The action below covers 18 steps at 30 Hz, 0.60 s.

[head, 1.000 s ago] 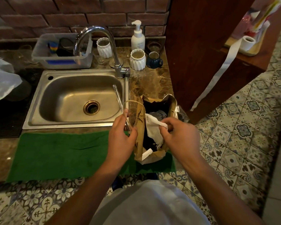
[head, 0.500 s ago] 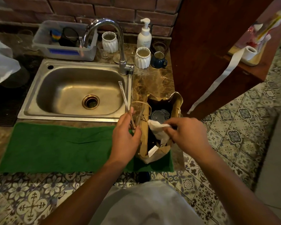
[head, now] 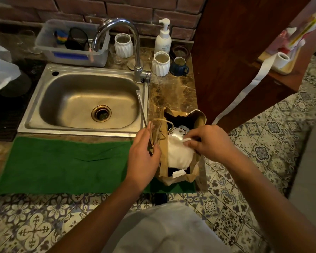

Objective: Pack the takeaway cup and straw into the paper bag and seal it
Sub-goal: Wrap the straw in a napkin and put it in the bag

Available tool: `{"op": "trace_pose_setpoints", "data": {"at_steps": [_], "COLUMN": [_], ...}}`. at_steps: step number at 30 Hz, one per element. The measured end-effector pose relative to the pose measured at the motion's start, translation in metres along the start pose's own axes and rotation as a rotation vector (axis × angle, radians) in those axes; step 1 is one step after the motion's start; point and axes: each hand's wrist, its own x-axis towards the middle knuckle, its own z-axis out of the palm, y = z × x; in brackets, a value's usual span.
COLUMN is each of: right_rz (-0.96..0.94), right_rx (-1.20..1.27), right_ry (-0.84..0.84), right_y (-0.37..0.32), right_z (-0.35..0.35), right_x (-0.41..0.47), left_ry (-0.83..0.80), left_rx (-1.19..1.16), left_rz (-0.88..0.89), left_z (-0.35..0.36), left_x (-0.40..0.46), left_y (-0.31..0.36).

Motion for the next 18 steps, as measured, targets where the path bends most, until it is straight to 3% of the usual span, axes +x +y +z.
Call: {"op": "trace_pose_setpoints", "data": {"at_steps": [3,6,11,18], "right_rz": [-0.039,-0.019,0.014,0.062], "right_rx": [0.294,0.291,-0.337,-0.360], "right_ry": [-0.243,-0.362,-0.241,-0.171], "right_y": [0.004,0.002,-0.008,-0.012], "right_z": [-0.006,-0.007,-0.004,-0.001], "right_x": [-0.002,0.000,0.001,-0.001], "left_ry": [0.001,-0.013,-0.025,-0.004], "left_rx": [-0.014,-0.018,0.030,-0.009], "left_rz": [-0.003,-0.029,0.009,0.019], "left_z": [-0.001,0.001,0.005,0.002], "left_x": [0.002,0.002,0.001,0.004], "left_y": [-0.001,-0.001,-0.004,-0.001]}}
